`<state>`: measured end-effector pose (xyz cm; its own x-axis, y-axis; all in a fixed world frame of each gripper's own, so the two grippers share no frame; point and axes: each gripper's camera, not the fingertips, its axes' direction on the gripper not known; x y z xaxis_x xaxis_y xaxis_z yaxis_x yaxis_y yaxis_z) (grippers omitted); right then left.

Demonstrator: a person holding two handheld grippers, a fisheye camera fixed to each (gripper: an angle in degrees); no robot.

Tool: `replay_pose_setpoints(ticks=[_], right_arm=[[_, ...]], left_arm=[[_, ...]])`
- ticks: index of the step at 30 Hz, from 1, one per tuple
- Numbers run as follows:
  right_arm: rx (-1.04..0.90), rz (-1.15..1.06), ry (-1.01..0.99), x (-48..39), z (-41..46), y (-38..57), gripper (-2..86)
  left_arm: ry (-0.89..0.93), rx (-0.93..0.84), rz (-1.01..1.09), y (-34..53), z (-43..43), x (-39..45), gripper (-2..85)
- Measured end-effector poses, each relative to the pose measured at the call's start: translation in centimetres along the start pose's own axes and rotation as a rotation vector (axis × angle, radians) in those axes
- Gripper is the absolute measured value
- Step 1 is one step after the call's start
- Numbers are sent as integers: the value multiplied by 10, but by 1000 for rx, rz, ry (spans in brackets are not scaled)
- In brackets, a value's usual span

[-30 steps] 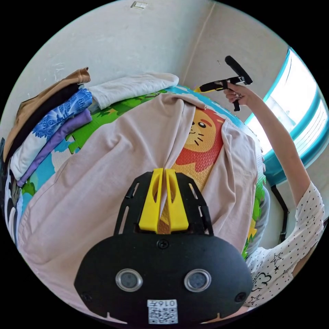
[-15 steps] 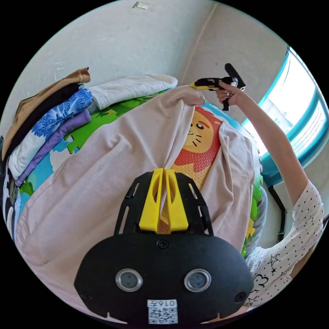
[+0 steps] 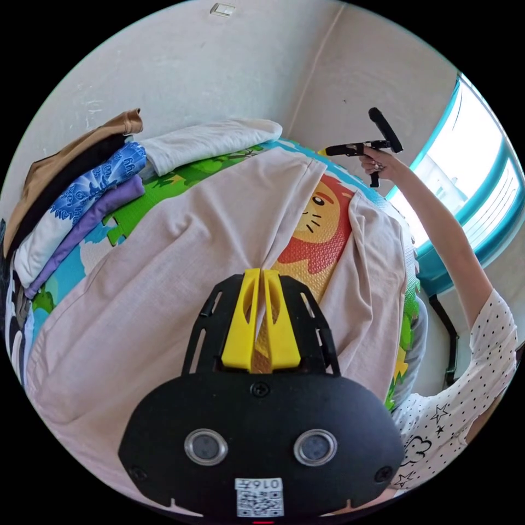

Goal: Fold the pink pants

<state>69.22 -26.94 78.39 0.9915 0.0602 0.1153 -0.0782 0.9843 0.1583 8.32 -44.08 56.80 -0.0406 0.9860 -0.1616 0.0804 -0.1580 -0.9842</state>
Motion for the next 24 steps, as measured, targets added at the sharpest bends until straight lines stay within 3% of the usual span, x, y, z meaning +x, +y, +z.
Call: replay_pose_setpoints(ticks=[9, 15, 24], right_arm=[[-43, 90, -56, 12, 36, 5, 80], [1, 91, -96, 13, 33, 13, 6], [-16, 50, -55, 4, 19, 17, 16]], left_arm=[[25, 1, -8, 0, 4, -6, -10], [51, 6, -23, 2, 7, -14, -10], [47, 21, -21, 7, 13, -17, -10]])
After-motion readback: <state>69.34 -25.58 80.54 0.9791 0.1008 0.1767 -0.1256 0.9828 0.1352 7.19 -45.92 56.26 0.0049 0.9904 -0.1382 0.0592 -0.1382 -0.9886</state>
